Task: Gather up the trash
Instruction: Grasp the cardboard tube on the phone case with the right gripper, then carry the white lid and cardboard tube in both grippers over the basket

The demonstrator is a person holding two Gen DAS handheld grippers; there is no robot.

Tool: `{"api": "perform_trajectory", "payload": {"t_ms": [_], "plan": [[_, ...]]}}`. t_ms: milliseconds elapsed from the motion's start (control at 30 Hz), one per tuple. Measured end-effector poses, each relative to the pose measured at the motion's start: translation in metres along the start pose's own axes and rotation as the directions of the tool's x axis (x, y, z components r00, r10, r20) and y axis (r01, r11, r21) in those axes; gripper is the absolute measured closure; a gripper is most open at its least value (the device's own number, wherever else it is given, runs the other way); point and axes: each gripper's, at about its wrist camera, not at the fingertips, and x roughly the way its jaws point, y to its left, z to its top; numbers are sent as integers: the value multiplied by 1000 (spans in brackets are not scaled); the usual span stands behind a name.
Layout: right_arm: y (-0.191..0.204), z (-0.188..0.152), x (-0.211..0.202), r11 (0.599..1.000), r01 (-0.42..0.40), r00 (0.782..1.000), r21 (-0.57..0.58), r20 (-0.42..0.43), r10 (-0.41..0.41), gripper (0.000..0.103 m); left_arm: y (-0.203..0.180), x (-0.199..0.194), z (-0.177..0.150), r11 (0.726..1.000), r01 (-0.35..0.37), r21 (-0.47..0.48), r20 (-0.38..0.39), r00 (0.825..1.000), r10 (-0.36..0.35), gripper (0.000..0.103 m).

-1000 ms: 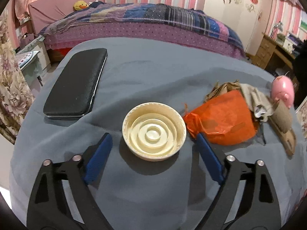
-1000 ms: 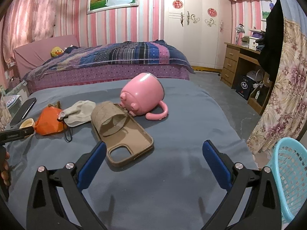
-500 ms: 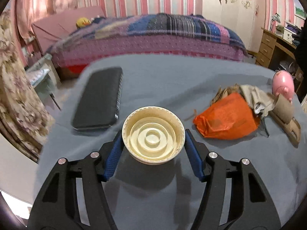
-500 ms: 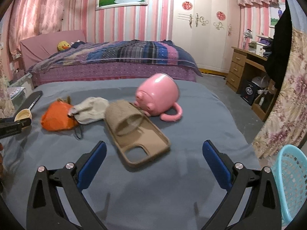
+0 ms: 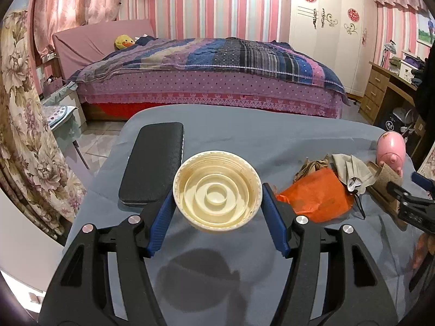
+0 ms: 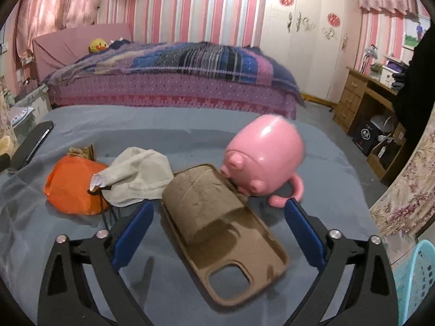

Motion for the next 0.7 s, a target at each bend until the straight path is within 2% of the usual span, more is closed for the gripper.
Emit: {"api": "perform_trajectory", "payload": {"t_ms": [67,100,233,433,700], "plan": [[3,1,8,1000,-13,1000,-12,-26,13,26,2,0,1,1000,5,-5,1,1000,-5,42],[4,0,11,1000,-25,999,-15,-37,24,35,2,0,1,1000,6,-7,1,1000,-6,42],[4,0,11,999,-41,999,-27,-24,40,46,6,0,2,1000,12,-24,1,1000,-12,42],[0,-3,2,999,-26,1000,-23,8,27,54,0,-4,2,1000,6,0,15,1000,-6,42],[-23,-12,-30,1000,-19,998,1,58,19,55,-3,-6,3,1000,15,6,19,1000,-15,42]]}}
